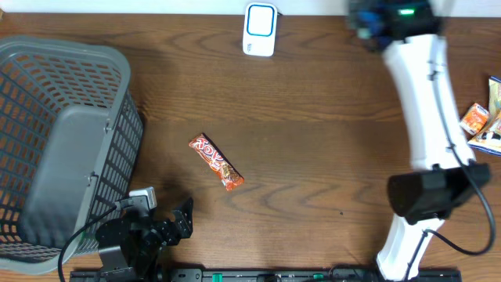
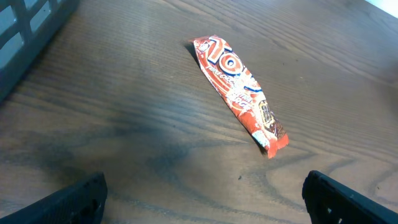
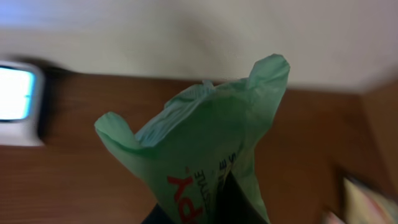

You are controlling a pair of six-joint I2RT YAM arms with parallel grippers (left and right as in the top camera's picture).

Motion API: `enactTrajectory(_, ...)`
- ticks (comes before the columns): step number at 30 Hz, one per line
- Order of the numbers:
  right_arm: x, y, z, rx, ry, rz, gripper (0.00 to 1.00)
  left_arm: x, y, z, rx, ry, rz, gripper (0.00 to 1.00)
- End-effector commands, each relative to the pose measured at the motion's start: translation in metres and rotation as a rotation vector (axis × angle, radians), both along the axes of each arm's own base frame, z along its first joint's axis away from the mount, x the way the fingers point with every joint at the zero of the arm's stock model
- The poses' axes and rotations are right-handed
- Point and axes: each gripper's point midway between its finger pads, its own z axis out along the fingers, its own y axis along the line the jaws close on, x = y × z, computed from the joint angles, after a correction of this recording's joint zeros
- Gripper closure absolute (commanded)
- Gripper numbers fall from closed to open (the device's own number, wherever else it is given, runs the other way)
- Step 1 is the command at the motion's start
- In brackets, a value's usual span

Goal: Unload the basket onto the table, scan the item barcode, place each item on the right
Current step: 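Move the wipes pack right and release it at the right edge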

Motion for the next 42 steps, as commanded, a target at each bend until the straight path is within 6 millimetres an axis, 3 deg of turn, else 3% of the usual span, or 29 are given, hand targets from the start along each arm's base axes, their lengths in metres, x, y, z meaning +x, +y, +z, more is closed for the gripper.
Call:
enactTrajectory(1, -0.013, -0.075, -0.041, 0.057, 0.101, -0.262, 0.99, 0.000, 0.001, -0.001, 0.002, 0.004, 0.007, 0.02)
enactTrajectory(4, -0.037, -0.129, -0.060, 0.095, 0.150, -0.468, 0.99, 0.000, 0.001, -0.001, 0.002, 0.004, 0.007, 0.02)
enactTrajectory(6, -0.064, -0.176, -0.078, 0.081, 0.197, -0.636, 0.99, 0.000, 0.001, -0.001, 0.002, 0.004, 0.007, 0.02)
enactTrajectory(9, -0.099, -0.219, -0.097, 0.053, 0.262, -0.803, 0.99, 0.000, 0.001, -0.001, 0.002, 0.004, 0.007, 0.03)
enactTrajectory(11, -0.132, -0.250, -0.124, 0.083, 0.323, -0.954, 0.99, 0.000, 0.001, -0.001, 0.002, 0.004, 0.007, 0.02)
enactTrajectory(17, -0.210, -0.298, -0.201, 0.144, 0.448, -1.225, 0.99, 0.000, 0.001, -0.001, 0.002, 0.004, 0.007, 0.02)
enactTrajectory(21, -0.240, -0.306, -0.248, 0.265, 0.494, -1.288, 0.99, 0.000, 0.001, -0.001, 0.002, 0.004, 0.007, 0.02)
enactTrajectory(24, -0.257, -0.313, -0.269, 0.319, 0.495, -1.330, 0.99, 0.000, 0.001, -0.001, 0.002, 0.004, 0.007, 0.02)
enactTrajectory(27, -0.263, -0.319, -0.275, 0.370, 0.482, -1.350, 0.99, 0.000, 0.001, -0.001, 0.002, 0.004, 0.007, 0.02)
enactTrajectory(32, -0.263, -0.329, -0.265, 0.376, 0.457, -1.349, 0.99, 0.000, 0.001, -0.001, 0.002, 0.004, 0.007, 0.02)
enactTrajectory(37, -0.258, -0.339, -0.234, 0.367, 0.369, -1.354, 0.94, 0.000, 0.001, -0.001, 0.002, 0.004, 0.007, 0.02)
enactTrajectory(39, -0.256, -0.345, -0.209, 0.355, 0.287, -1.355, 0.83, 0.000, 0.001, -0.001, 0.002, 0.004, 0.007, 0.02)
enactTrajectory(40, -0.255, -0.346, -0.201, 0.354, 0.262, -1.354, 0.73, 0.000, 0.001, -0.001, 0.002, 0.004, 0.007, 0.02)
enactTrajectory(41, -0.253, -0.348, -0.182, 0.354, 0.199, -1.349, 0.55, 0.000, 0.001, -0.001, 0.002, 0.004, 0.007, 0.02)
enactTrajectory(42, -0.253, -0.349, -0.171, 0.353, 0.164, -1.345, 0.46, 0.000, 0.001, -0.001, 0.002, 0.004, 0.007, 0.02)
